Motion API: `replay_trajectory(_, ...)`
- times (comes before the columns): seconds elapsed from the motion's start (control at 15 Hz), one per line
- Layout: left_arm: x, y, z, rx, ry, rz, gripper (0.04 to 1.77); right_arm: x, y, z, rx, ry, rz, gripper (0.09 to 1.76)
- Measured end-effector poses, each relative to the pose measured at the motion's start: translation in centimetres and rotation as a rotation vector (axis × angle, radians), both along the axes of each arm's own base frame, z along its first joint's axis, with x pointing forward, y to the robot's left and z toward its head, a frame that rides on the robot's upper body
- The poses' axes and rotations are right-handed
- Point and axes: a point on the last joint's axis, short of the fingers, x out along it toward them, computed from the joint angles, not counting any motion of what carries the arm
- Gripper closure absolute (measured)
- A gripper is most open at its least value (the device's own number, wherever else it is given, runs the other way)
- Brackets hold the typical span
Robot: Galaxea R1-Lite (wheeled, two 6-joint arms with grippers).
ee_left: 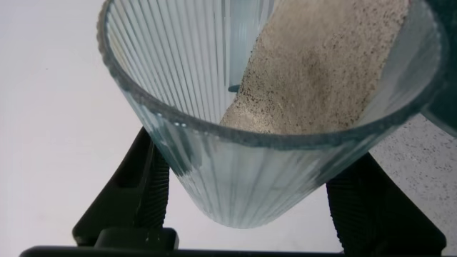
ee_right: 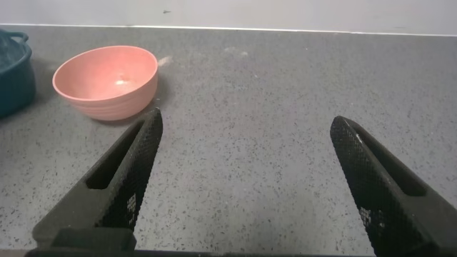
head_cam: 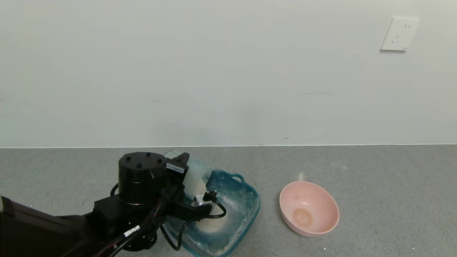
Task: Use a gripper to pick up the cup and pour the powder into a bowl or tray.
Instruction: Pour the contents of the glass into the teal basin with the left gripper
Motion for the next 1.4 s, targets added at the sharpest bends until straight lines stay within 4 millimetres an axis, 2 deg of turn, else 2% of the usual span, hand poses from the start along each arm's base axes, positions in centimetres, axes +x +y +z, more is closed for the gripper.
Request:
replay_trajectory(0.6,-0.6,1.3,1.3,-0.151,-0.076,0.013,0.55,0.0,0.0,0.0,0.001,0.0,-0.001,0.14)
replay_trajectory(1.4,-1.8,1.5,2.0,-0.704,-0.049,0.056,0.55,0.0,0.0,0.0,0.001,0.0,0.0,0.14)
